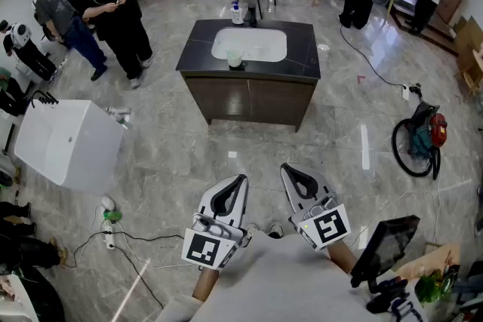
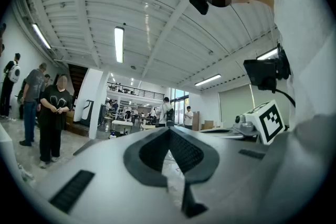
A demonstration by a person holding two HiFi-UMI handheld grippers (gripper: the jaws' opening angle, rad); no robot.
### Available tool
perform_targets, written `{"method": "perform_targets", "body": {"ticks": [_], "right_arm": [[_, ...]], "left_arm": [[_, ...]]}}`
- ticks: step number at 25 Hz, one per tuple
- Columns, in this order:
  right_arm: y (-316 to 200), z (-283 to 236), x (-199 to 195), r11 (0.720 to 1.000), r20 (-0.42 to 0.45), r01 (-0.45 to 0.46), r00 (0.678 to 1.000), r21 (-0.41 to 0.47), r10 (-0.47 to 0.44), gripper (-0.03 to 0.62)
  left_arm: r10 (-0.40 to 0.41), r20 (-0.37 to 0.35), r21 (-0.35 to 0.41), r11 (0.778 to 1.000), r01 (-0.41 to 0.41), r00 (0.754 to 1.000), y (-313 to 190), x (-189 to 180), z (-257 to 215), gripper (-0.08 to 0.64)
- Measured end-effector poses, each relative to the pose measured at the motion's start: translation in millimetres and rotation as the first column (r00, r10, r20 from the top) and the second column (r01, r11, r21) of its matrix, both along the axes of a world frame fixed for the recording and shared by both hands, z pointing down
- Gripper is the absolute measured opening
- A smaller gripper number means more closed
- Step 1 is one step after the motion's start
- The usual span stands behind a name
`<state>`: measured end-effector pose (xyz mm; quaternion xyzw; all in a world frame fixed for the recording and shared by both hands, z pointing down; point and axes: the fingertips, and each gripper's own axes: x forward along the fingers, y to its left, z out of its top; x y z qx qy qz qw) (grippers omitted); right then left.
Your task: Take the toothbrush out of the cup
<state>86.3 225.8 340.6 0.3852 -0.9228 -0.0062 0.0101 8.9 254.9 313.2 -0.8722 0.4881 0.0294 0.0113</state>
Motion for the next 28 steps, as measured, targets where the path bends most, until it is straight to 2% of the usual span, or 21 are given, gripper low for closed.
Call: {"method": "perform_targets", "body": {"ticks": [23,28], "right_arm": [[3.1,-3.7,-5.4,1.000,0.006,0.016,1.000,0.006,-0.016,0.004],[2.2,-4.6,-4.3,1.000,0.005,0.002,1.000,0.000,-0.002,0.005]], "left_arm": [[-0.005,-0.005,0.001,1.000,0.005,1.000,0.8,-6.8,-2.2,0.004],[-0.016,-0.050,-0.032,0.999,0.014,0.999,0.2,-8.0,-4.3,0.004]]}}
